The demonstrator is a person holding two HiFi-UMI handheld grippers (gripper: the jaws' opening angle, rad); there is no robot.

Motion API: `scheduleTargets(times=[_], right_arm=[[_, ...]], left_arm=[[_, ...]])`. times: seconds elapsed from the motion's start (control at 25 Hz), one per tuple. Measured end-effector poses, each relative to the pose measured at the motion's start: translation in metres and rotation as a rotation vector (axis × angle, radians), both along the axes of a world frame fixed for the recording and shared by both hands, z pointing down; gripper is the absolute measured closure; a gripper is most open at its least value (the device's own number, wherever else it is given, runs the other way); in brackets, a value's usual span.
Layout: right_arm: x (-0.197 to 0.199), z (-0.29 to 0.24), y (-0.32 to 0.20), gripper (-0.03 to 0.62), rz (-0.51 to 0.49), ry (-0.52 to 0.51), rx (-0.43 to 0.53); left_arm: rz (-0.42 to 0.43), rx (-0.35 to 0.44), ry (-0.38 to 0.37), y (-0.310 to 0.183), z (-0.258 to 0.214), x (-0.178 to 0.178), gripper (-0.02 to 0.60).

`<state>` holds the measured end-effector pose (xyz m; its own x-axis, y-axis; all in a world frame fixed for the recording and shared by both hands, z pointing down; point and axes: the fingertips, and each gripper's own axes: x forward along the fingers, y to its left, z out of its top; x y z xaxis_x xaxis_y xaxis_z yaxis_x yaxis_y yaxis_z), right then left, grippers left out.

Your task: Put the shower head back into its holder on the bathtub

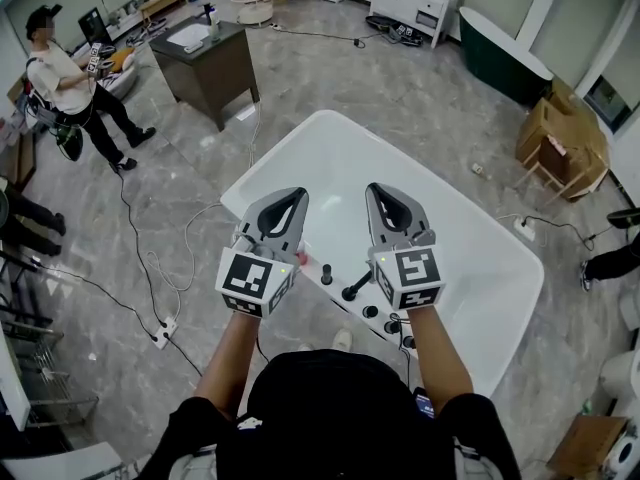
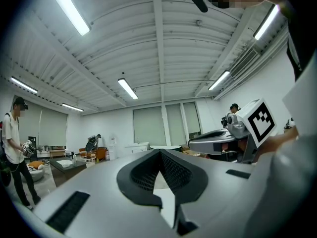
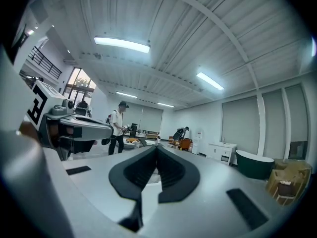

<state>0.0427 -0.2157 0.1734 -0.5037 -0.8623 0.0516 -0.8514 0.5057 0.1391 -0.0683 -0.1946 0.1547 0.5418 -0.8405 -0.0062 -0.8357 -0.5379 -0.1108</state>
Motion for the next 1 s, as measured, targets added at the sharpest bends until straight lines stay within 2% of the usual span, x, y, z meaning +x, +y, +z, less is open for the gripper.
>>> scheduleTargets(times=[1.0], right_arm=[[-0.018, 0.000, -0.007, 0.572, 0.000, -0.012, -0.004]], left_arm=[[-0.018, 0.021, 0.001, -0.003, -0.002, -0.014, 0.568]])
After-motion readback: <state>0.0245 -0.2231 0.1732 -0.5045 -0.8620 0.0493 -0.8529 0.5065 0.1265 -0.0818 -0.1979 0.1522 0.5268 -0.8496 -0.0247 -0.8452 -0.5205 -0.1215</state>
